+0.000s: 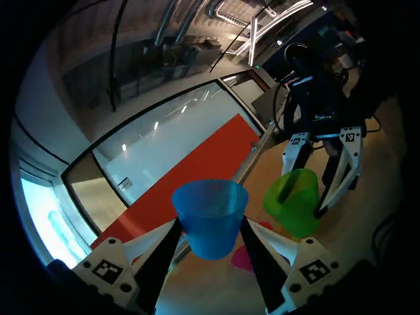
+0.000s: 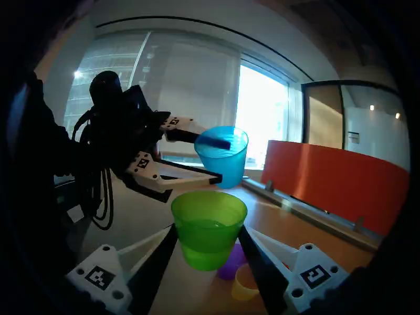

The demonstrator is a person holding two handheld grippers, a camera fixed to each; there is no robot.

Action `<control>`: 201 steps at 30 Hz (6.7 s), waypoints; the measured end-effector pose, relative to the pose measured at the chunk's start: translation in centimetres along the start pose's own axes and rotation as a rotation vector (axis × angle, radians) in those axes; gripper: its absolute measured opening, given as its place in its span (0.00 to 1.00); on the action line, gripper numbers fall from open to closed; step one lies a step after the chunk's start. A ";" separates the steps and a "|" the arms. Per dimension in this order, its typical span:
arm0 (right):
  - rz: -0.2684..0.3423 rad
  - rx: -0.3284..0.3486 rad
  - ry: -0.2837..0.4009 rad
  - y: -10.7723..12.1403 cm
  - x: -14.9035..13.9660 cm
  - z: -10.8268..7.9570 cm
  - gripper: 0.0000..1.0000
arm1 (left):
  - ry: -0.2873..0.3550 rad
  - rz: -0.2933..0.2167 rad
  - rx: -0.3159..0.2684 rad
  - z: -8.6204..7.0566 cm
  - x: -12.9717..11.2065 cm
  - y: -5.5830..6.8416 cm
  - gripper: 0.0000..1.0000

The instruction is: Pour water

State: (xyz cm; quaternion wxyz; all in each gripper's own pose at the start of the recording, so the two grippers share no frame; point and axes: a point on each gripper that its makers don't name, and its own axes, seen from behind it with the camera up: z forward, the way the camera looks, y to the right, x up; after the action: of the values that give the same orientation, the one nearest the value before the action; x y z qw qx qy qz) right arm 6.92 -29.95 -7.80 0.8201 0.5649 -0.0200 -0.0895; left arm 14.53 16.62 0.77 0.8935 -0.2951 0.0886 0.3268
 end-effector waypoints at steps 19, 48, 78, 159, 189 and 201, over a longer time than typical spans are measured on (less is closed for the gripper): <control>-0.008 -0.006 0.011 -0.1 0.9 -0.4 0.85 | -0.020 -0.339 -0.029 0.0 -1.2 0.1 0.79; -0.012 -0.007 0.009 0.2 1.3 -0.5 0.85 | -0.073 -0.561 -0.113 -0.6 -2.7 1.5 0.79; 0.022 -0.004 -0.102 1.3 -1.8 -2.9 0.85 | -0.195 -0.577 -0.202 -1.2 -6.1 4.6 0.79; 0.085 0.041 -0.386 2.9 -13.2 -6.4 0.86 | -0.429 -0.505 -0.451 -3.0 -14.3 14.9 0.79; 0.058 0.102 -0.469 1.8 -16.3 -6.2 0.90 | -0.495 -0.426 -0.534 -2.9 -15.9 16.7 0.80; 0.052 0.104 -0.468 1.7 -16.4 -6.1 0.90 | -0.497 -0.404 -0.539 -2.9 -16.1 16.9 0.80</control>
State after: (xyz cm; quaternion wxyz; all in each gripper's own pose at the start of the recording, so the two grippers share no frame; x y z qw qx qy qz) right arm -8.20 -20.96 -7.29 0.7649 0.5695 -0.2288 -0.1957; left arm -8.55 16.69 -3.79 0.8245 -0.4421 -0.2781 0.2178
